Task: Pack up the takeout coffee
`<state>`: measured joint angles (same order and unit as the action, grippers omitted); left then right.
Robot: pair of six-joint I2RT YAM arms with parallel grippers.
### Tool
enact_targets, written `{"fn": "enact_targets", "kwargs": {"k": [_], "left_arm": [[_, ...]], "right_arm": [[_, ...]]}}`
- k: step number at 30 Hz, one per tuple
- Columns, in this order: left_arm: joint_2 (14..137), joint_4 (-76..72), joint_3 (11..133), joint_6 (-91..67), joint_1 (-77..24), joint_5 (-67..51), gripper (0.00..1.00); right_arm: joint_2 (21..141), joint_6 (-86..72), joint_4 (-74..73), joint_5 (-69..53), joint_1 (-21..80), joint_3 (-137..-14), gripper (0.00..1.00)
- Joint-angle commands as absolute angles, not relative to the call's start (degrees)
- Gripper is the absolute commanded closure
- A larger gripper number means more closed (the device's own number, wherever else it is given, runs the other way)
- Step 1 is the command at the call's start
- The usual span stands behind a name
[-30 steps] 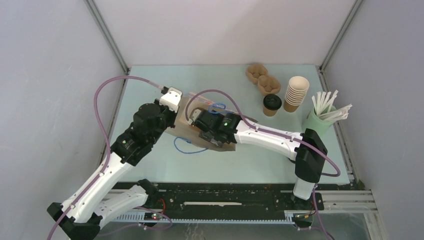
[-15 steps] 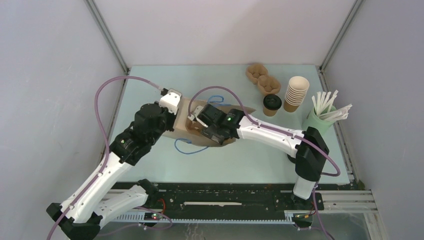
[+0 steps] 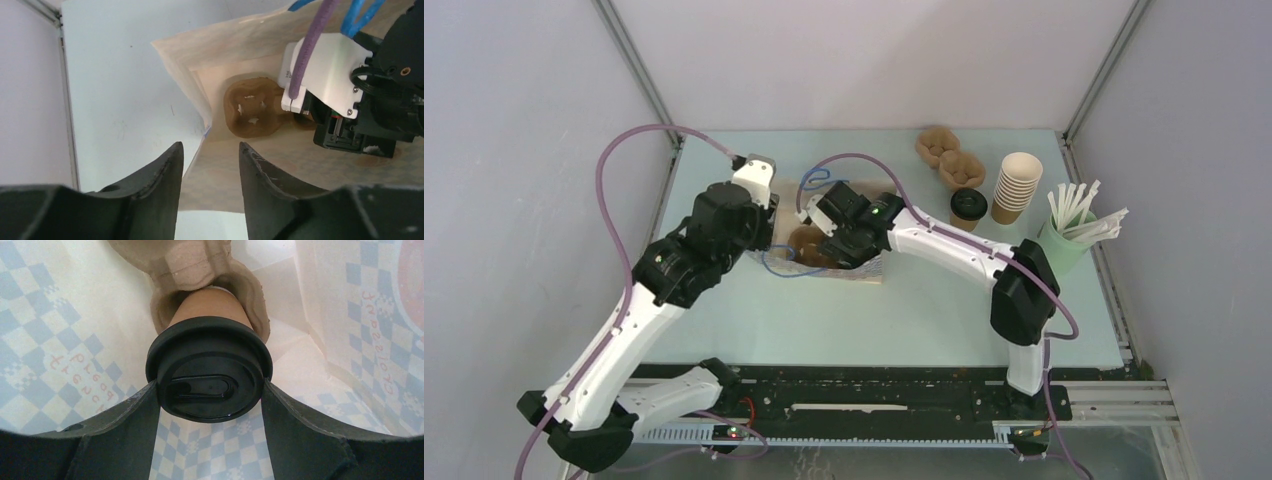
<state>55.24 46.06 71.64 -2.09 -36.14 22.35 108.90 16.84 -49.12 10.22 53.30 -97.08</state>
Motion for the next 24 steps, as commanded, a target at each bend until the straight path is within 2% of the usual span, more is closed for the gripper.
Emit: {"fn": "enact_targets", "kwargs": {"k": [1, 5, 9, 15, 24], "left_arm": [[57.49, 53.67, 80.33, -6.68, -36.27, 28.78, 0.43], [61.46, 61.77, 91.13, -8.06, -35.65, 35.15, 0.23], [63.94, 69.35, 99.77, -11.06, -32.67, 34.72, 0.12], [63.49, 73.41, 107.40, -11.52, -27.75, 25.34, 0.10], [61.78, 74.69, 107.45, -10.40, -27.51, 21.73, 0.11]], "right_arm": [[111.52, 17.74, -51.22, 4.50, 51.92, -100.42, 1.00], [113.60, 18.19, -50.84, 3.95, 50.66, -101.40, 1.00], [115.20, 19.72, -51.67, 2.00, 49.05, -101.86, 1.00], [117.39, 23.41, -53.75, -1.95, 46.95, -102.01, 1.00], [121.64, 27.08, -57.53, -2.92, 46.59, -107.62, 1.00]]}}
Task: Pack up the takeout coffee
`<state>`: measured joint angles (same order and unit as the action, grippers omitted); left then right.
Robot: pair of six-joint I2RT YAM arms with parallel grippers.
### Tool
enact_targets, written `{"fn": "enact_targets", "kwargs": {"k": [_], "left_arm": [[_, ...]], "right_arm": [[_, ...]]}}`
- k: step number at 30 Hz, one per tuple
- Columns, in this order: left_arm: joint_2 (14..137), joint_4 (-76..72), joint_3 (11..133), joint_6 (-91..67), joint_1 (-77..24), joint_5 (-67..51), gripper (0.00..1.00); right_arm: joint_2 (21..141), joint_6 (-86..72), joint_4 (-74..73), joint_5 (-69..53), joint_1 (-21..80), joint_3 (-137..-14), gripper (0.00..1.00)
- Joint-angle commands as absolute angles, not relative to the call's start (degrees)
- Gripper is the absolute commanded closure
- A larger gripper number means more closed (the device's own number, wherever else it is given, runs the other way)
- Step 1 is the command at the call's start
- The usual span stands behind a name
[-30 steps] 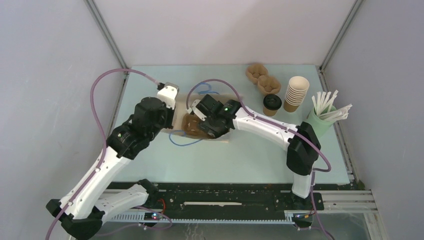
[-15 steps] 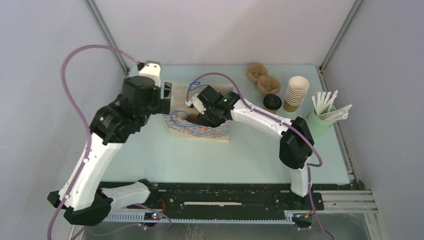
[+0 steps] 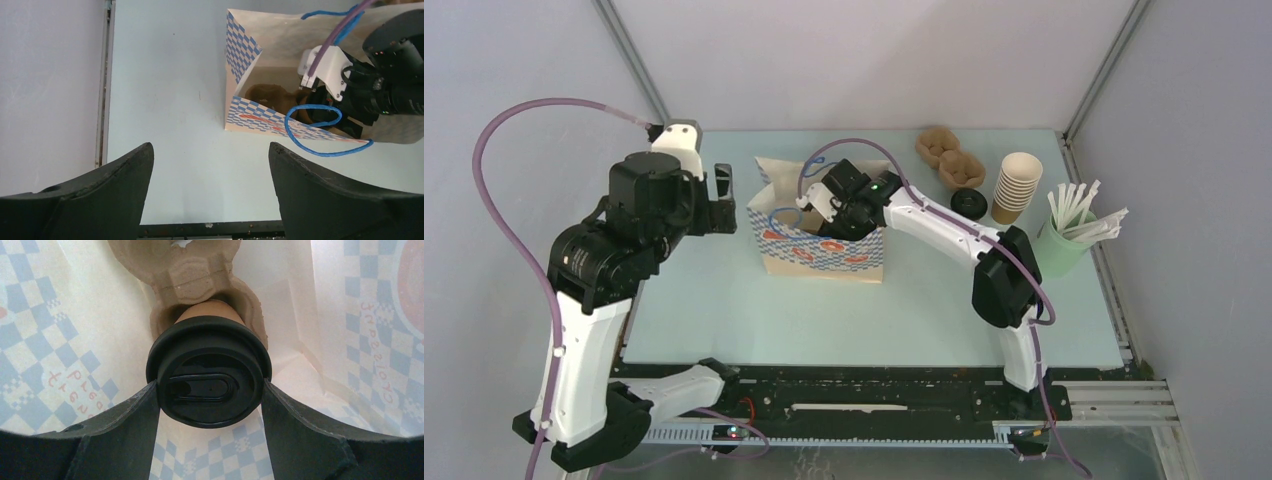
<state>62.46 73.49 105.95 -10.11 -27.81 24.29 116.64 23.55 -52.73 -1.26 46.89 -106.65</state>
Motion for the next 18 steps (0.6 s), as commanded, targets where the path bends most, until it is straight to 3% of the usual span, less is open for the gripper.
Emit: {"fn": "enact_targets", "kwargs": {"k": [1, 18], "left_arm": [[61.63, 74.77, 107.58, -10.57, -27.51, 21.45, 0.11], [60.93, 80.28, 113.64, -13.82, -27.51, 22.01, 0.16]], "right_arm": [[121.98, 26.76, -57.72, -3.33, 46.58, -107.70, 1.00], [132.87, 22.77, -58.20, -8.13, 46.74, -105.79, 1.00]]}}
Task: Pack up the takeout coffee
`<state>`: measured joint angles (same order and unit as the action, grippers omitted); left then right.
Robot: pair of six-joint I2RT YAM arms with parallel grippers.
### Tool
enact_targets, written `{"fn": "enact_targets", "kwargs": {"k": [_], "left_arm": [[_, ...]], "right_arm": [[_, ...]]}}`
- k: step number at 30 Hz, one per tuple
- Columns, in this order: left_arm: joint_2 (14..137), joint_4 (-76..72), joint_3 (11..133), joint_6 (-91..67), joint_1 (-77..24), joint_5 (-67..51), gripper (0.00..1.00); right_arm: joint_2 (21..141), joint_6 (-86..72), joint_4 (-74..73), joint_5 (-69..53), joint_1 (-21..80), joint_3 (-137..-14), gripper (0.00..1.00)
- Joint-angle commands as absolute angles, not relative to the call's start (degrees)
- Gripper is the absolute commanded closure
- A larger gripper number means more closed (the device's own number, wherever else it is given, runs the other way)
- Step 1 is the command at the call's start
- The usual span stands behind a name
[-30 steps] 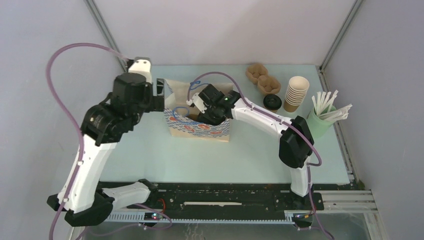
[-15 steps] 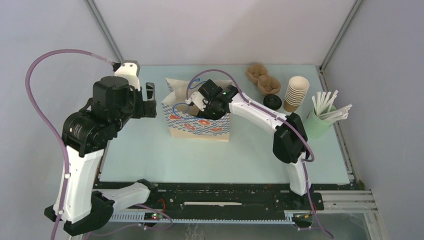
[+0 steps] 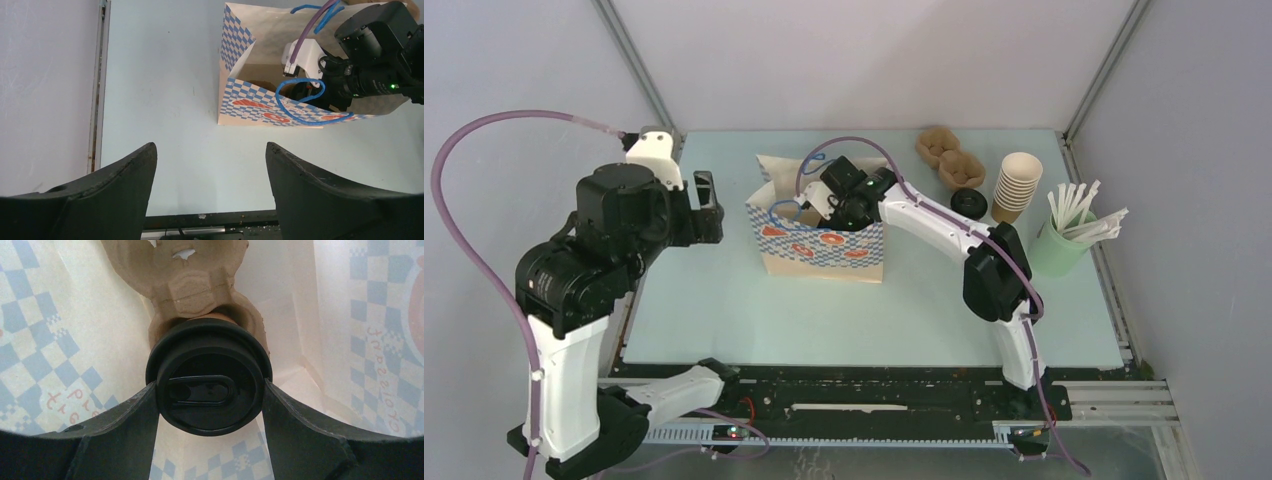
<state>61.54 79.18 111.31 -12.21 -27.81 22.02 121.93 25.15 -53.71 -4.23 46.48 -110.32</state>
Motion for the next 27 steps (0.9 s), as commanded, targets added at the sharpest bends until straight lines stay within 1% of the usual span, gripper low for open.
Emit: {"fn": "enact_targets", "kwargs": {"k": [1, 9, 11, 12, 15, 16, 17, 19, 21, 25, 27], "left_arm": [[60.82, 80.40, 113.55, -13.94, -27.51, 22.10, 0.16], [59.94, 79.80, 111.75, -15.18, -27.51, 21.80, 0.18], [60.10, 79.20, 112.06, -15.19, -27.51, 22.01, 0.18], [60.24, 78.85, 112.25, -15.12, -27.51, 22.10, 0.18], [60.64, 77.83, 112.84, -15.12, -27.51, 22.52, 0.18], [60.64, 77.49, 112.78, -15.07, -27.51, 22.77, 0.18], [60.58, 77.11, 112.84, -15.03, -27.51, 22.96, 0.18], [60.56, 76.50, 112.59, -14.95, -27.51, 23.00, 0.18], [60.64, 76.05, 112.39, -14.94, -27.51, 22.86, 0.18], [60.43, 75.00, 111.20, -15.20, -27.51, 22.45, 0.18], [60.36, 74.48, 110.70, -15.27, -27.51, 22.36, 0.18]], "right_arm": [[133.27, 22.53, -58.07, -8.21, 46.67, -105.70, 1.00], [132.05, 21.97, -58.93, -7.93, 46.58, -104.59, 1.00], [130.36, 21.09, -59.48, -8.12, 46.50, -106.66, 0.97], [129.61, 20.47, -60.09, -8.28, 46.42, -108.30, 0.94], [127.91, 18.90, -61.86, -8.44, 46.48, -112.66, 0.79], [127.43, 18.56, -62.06, -8.25, 46.49, -113.41, 0.70], [127.09, 18.32, -62.23, -7.68, 46.49, -114.06, 0.65], [126.15, 17.72, -62.83, -7.44, 46.25, -115.91, 0.51], [124.71, 16.46, -62.95, -7.38, 45.90, -116.86, 0.40], [122.12, 14.57, -64.91, -6.96, 45.99, -120.75, 0.26], [120.88, 13.78, -65.62, -6.77, 45.97, -122.52, 0.22]]}}
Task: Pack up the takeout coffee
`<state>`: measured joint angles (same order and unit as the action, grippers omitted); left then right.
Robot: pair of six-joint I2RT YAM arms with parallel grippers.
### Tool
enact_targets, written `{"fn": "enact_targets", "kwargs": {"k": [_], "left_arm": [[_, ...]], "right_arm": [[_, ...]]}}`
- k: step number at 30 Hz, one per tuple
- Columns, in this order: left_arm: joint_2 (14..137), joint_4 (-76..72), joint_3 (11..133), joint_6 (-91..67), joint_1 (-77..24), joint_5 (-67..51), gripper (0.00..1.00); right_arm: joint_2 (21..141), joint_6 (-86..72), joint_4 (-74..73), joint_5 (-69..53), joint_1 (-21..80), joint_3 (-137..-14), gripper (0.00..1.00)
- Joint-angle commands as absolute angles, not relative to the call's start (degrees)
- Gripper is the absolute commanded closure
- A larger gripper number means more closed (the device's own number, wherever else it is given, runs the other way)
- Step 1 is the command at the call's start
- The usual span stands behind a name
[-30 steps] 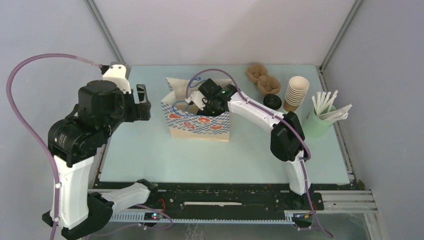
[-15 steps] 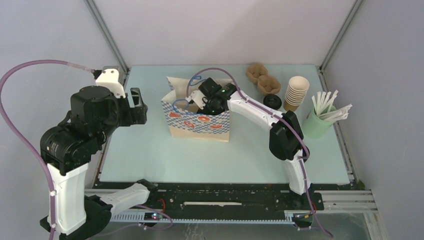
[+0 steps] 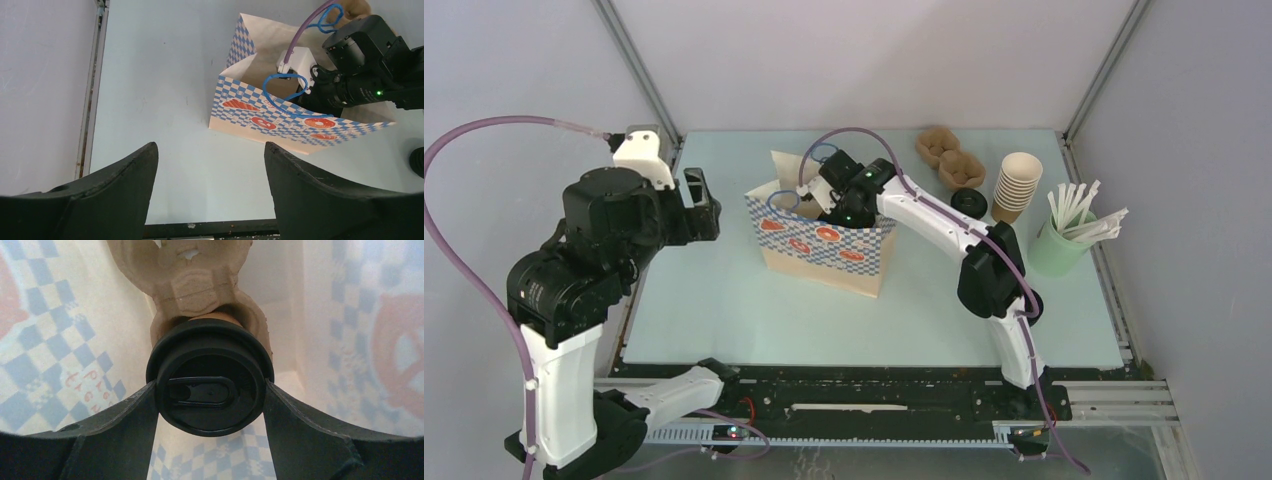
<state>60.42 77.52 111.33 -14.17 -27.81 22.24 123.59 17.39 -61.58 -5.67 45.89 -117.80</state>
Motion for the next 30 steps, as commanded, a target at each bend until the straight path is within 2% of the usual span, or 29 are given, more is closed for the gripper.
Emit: {"fn": "enact_targets", "kwargs": {"k": [1, 7, 9, 10, 20, 26, 30], "left_arm": [[60.38, 74.33, 110.66, -15.27, -27.51, 22.29, 0.18], [60.42, 73.01, 109.58, -15.63, -27.51, 21.62, 0.17], [60.47, 72.95, 109.52, -15.76, -27.51, 21.65, 0.18], [60.39, 72.83, 109.42, -15.81, -27.51, 21.65, 0.18], [60.88, 70.84, 108.26, -15.82, -27.51, 21.17, 0.17], [61.29, 68.64, 106.39, -15.69, -27.51, 19.41, 0.17], [61.69, 68.22, 106.60, -15.34, -27.51, 19.56, 0.16]], "right_arm": [[120.46, 13.44, -66.33, -6.55, 45.97, -123.45, 0.20], [118.98, 11.58, -69.72, -5.86, 45.97, -127.33, 0.11], [118.56, 10.91, -71.26, -5.75, 45.98, -128.56, 0.02], [118.42, 10.57, -72.07, -5.72, 46.01, -129.57, 0.01], [112.51, 5.07, -77.52, -5.69, 45.36, -143.09, 0.00], [105.12, 1.54, -74.76, -5.79, 44.39, -141.78, 0.01], [98.05, -1.11, -71.61, 0.62, 42.47, -136.54, 0.00]]}}
